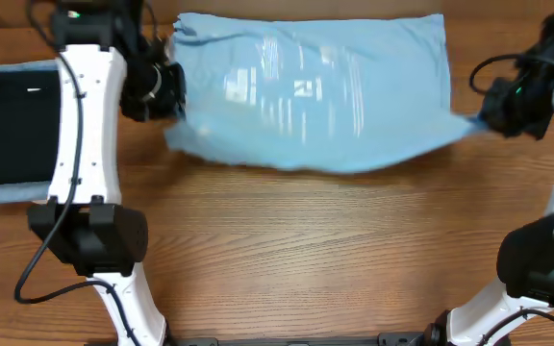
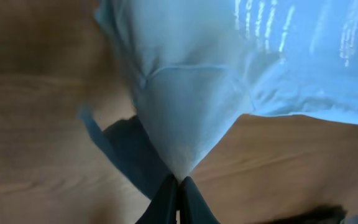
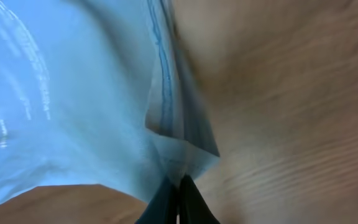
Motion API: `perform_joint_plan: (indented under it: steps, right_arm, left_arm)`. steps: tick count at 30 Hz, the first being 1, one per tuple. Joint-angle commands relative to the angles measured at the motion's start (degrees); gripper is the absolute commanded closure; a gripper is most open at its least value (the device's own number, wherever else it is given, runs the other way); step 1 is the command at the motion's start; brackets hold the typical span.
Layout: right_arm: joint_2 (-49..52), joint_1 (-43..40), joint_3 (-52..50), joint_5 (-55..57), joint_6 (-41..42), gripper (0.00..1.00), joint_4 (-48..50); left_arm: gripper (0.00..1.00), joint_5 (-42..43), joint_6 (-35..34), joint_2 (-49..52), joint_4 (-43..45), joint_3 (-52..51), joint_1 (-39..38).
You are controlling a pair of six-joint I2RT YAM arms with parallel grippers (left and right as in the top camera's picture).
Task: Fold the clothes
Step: 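Lay the T-shirt flat on the table with both grippers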
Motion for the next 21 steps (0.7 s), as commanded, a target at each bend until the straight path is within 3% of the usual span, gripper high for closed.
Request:
perform_joint_plan:
  steps: [1, 12, 21]
  right_arm:
    - [-0.17, -0.22, -5.16, 1.16, -0.61, 0.96, 1.14]
    - [-1.11, -0.24, -13.86, 2.01, 0.87, 0.96, -0.94]
    - [-12.68, -1.81, -24.92, 5.73, 6.82, 0.96, 3.41]
  left_arm:
    - [0.95, -1.81, 1.16, -1.64, -0.15, -4.92, -0.2]
    - [0.96, -4.46, 0.85, -5.62, 0.66, -22.88, -0.79]
    - [0.96, -12.02, -7.1, -28.68, 12.33, -45.97, 1.46]
